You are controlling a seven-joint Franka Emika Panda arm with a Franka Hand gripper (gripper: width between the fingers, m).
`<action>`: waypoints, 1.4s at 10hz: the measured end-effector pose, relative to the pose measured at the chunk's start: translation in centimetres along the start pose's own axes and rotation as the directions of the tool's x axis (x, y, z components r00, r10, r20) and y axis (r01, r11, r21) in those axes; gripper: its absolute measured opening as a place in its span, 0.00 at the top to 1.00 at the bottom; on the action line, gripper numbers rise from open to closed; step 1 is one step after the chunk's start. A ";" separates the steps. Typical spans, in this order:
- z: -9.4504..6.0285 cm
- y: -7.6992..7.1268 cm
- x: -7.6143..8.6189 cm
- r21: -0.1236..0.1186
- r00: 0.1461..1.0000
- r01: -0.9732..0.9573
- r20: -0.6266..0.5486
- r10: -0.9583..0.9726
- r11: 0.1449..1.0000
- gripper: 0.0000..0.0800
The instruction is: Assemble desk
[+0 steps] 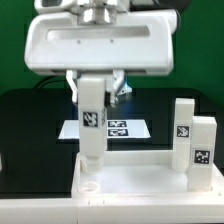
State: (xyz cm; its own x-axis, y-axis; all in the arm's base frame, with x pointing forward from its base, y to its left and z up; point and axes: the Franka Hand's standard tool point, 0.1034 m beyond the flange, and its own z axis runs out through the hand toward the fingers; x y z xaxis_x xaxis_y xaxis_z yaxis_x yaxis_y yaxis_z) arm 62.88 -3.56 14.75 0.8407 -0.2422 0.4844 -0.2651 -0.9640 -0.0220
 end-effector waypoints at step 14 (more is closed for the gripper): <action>2.4 0.9 -1.7 -0.026 0.997 0.073 0.031 -0.072 0.997 0.64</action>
Offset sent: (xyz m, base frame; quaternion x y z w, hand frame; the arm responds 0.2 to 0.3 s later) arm 0.0000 0.0000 0.0000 0.0000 0.0000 0.0000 1.0000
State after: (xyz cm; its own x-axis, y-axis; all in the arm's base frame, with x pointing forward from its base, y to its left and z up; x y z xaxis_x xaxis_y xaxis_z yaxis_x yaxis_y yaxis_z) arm 62.36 -4.24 11.85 0.8719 -0.1757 0.4572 -0.2156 -0.9758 0.0362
